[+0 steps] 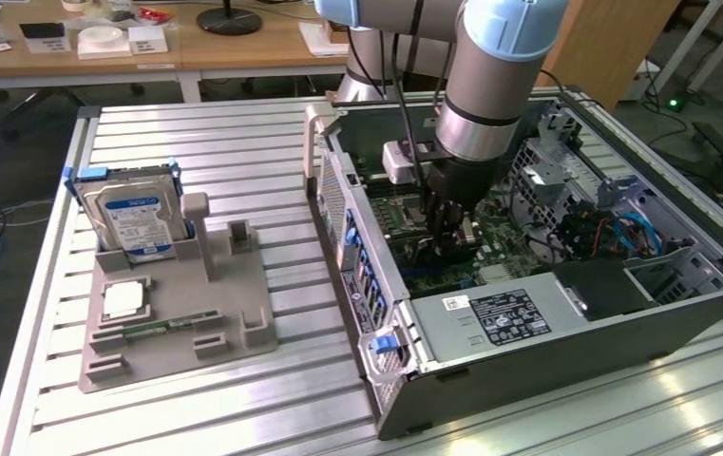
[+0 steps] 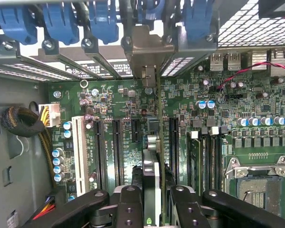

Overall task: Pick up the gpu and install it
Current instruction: 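Insert the gpu into the slot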

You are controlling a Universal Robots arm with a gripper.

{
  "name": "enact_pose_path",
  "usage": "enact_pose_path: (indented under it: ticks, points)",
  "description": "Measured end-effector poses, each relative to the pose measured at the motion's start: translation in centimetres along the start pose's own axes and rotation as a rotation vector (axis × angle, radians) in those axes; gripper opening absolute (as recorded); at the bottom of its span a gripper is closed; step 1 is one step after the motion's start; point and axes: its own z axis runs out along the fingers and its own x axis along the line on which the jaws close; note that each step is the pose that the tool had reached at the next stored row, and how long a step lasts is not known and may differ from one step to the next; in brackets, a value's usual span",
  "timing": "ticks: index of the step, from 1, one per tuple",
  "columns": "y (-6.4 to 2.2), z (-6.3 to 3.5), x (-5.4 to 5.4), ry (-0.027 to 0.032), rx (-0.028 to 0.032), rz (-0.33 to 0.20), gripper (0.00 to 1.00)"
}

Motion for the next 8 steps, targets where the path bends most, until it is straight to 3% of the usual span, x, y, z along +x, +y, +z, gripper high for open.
enact_pose_path:
  ticks: [8]
  points:
    - [-0.16,0.03,-0.01,0.0,-0.0001,0.0,0.27]
